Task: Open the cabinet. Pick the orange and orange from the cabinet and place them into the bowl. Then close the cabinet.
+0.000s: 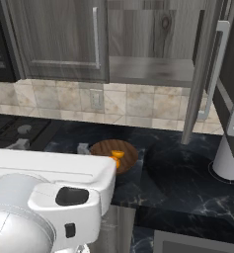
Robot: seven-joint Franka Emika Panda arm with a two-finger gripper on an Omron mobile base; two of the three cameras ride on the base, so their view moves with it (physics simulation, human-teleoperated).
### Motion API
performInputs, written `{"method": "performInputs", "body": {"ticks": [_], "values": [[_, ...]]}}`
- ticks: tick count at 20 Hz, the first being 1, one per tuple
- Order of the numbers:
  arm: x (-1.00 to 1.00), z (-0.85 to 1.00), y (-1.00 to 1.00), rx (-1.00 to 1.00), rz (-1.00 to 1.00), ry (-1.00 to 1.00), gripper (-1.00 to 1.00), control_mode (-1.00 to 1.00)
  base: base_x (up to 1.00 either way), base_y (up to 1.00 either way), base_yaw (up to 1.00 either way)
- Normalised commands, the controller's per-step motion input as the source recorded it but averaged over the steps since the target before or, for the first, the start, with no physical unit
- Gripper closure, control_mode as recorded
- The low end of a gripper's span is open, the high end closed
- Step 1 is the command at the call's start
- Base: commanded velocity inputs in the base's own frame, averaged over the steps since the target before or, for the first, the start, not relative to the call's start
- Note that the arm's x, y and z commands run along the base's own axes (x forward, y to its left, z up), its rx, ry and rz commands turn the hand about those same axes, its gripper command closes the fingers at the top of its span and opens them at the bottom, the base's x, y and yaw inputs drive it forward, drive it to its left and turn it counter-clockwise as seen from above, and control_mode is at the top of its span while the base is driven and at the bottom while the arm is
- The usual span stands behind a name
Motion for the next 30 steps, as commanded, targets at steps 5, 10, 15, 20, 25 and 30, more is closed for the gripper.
{"method": "performInputs", "body": {"ticks": [5,10,15,20,25,30], "values": [[0.27,0.0,-0.37,0.0,0.07,-0.01,-1.0,-1.0,0.0,0.0,0.0],[0.26,-0.03,-0.37,0.0,0.08,-0.03,-1.0,-1.0,0.0,0.0,0.0],[0.31,-0.15,-0.32,0.0,0.09,-0.08,-1.0,-1.0,0.0,0.0,0.0],[0.34,-0.03,-0.29,0.0,0.06,-0.05,-1.0,-1.0,0.0,0.0,0.0],[0.4,0.0,-0.24,0.0,0.01,-0.01,-1.0,-1.0,0.0,0.0,0.0],[0.38,0.0,-0.25,0.0,0.0,-0.01,-1.0,-1.0,0.0,0.0,0.0]]}}
